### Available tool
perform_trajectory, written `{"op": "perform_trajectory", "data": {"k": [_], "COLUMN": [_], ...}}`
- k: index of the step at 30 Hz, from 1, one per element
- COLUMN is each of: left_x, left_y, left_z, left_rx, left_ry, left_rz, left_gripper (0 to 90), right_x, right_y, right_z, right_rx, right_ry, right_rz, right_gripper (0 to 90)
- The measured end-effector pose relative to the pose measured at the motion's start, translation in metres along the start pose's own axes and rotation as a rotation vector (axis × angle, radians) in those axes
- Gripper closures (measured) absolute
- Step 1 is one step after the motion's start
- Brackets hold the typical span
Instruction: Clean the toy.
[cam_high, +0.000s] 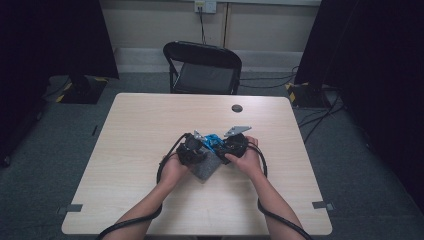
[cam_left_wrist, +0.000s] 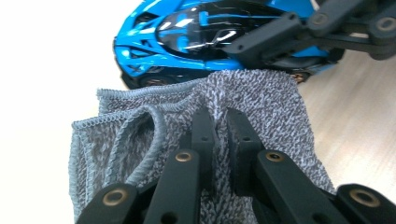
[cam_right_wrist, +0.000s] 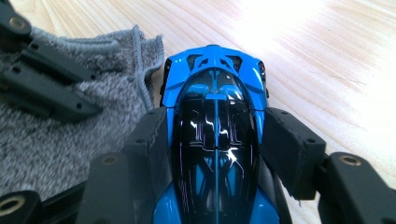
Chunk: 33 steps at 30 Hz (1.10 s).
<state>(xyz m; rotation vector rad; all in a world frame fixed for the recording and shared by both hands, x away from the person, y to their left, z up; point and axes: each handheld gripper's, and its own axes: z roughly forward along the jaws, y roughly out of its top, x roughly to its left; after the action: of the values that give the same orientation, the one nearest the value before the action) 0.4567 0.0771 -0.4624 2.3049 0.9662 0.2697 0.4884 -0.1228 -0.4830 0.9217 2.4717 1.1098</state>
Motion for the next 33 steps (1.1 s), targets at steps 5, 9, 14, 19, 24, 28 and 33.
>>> {"op": "perform_trajectory", "data": {"k": [5,9,14,19,24,28,33], "left_x": [0.009,0.016,0.026,0.034,0.042,0.048,0.057], "left_y": [0.002,0.003,0.003,0.004,0.005,0.006,0.008], "left_z": [-0.002,-0.003,-0.001,0.001,0.002,0.001,0.003], "left_rx": [-0.003,0.000,0.005,0.010,0.013,0.015,0.016], "left_ry": [0.007,0.021,0.051,0.055,0.069,0.087,0.106], "left_rz": [-0.027,-0.043,-0.067,-0.086,-0.108,-0.120,-0.142], "left_gripper": [83.5,83.5,83.5,83.5,83.5,83.5,83.5], "right_x": [0.000,0.000,0.000,0.000,0.000,0.000,0.000], "right_y": [0.000,0.000,0.000,0.000,0.000,0.000,0.000], "right_z": [0.000,0.000,0.000,0.000,0.000,0.000,0.000], "right_rx": [-0.001,-0.001,0.001,0.000,0.000,-0.001,-0.001], "right_ry": [0.001,0.001,0.001,0.002,0.001,0.001,0.002], "right_rz": [0.003,0.002,0.001,0.000,-0.001,0.000,-0.001], "right_gripper": [41.9,41.9,41.9,42.0,41.9,42.0,42.0]}}
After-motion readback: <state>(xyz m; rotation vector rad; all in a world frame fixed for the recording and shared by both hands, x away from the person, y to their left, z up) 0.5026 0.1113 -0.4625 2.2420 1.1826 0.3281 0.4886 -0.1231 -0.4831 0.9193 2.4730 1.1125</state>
